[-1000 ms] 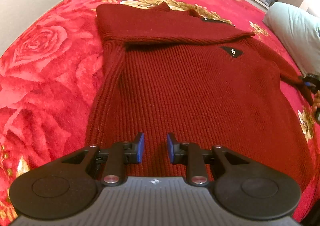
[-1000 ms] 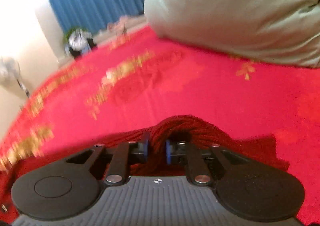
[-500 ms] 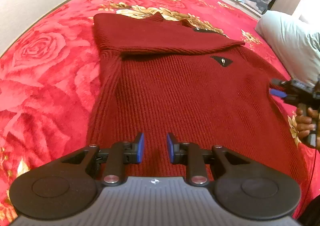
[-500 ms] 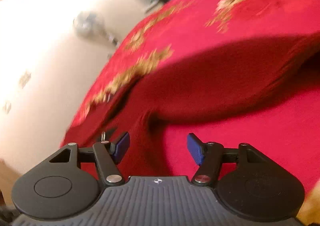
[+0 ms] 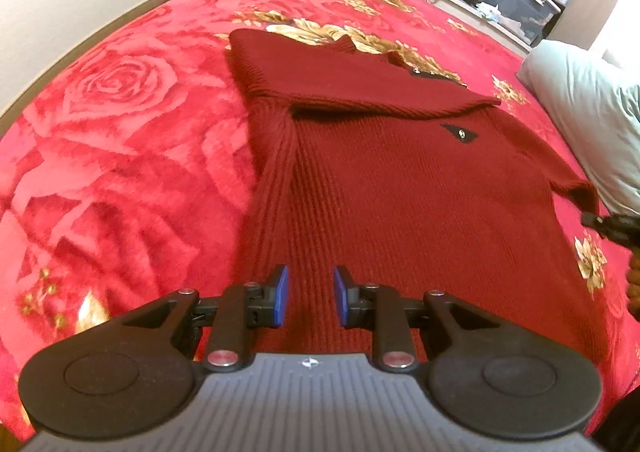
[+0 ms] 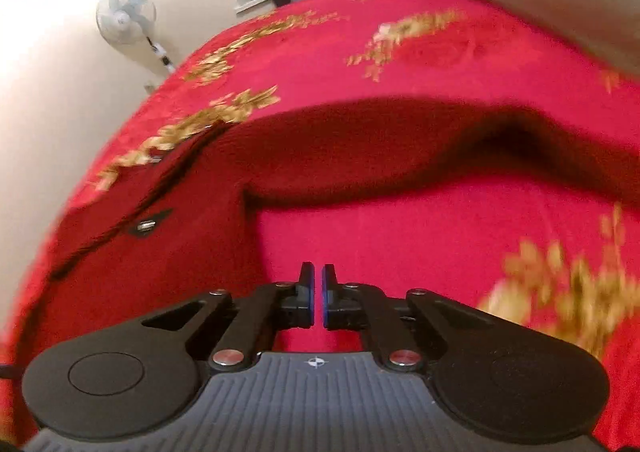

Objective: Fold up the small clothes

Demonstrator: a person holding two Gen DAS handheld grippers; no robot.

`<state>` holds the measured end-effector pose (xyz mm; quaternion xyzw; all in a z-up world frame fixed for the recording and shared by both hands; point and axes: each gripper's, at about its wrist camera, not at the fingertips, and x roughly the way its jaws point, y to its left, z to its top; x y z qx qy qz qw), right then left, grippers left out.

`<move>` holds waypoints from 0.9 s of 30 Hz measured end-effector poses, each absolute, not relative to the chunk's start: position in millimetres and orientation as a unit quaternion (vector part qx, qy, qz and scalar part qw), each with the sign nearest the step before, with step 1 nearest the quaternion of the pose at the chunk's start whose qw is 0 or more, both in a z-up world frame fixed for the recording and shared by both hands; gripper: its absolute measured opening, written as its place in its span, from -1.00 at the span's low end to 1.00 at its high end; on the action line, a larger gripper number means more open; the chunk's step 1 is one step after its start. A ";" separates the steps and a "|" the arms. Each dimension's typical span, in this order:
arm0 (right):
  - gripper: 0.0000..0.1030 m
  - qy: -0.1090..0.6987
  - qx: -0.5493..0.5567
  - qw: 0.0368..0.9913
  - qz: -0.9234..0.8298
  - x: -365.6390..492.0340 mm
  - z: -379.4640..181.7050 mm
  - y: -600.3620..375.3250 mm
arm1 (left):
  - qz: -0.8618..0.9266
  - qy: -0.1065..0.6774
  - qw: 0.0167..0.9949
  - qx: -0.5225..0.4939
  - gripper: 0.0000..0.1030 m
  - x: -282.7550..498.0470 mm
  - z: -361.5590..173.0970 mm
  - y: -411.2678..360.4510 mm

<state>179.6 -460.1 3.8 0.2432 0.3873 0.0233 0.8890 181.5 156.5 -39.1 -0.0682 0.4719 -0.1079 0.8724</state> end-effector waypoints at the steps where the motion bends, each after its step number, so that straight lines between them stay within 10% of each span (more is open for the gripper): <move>1: -0.58 0.394 0.260 0.881 0.036 167.9 4.5 -462.7 | -0.106 0.473 0.872 -0.069 -0.48 178.0 -39.3 158.9; 3: 0.15 0.407 0.264 0.874 0.044 144.7 3.7 -459.2 | -0.105 0.475 0.871 -0.071 -0.48 169.9 -39.5 164.7; 13: 0.15 0.476 0.185 0.858 0.052 76.7 -14.0 -412.3 | -0.089 0.513 0.852 -0.050 -0.48 121.3 -52.2 176.0; 16: 0.01 0.471 0.187 0.861 0.043 64.8 -16.3 -409.1 | -0.080 0.524 0.846 -0.055 -0.48 112.3 -58.0 180.7; 19: -0.62 0.470 0.207 0.857 0.044 50.2 -20.5 -409.2 | -0.075 0.542 0.834 -0.073 -0.49 107.8 -66.7 179.8; 21: -0.67 0.469 0.206 0.858 0.046 51.3 -10.0 -409.8 | -0.083 0.546 0.830 -0.080 -0.99 105.1 -68.9 175.9; 27: -0.78 0.412 0.232 0.881 0.037 37.8 64.9 -431.2 | -0.161 0.463 0.866 -0.096 -1.00 69.5 -30.8 160.0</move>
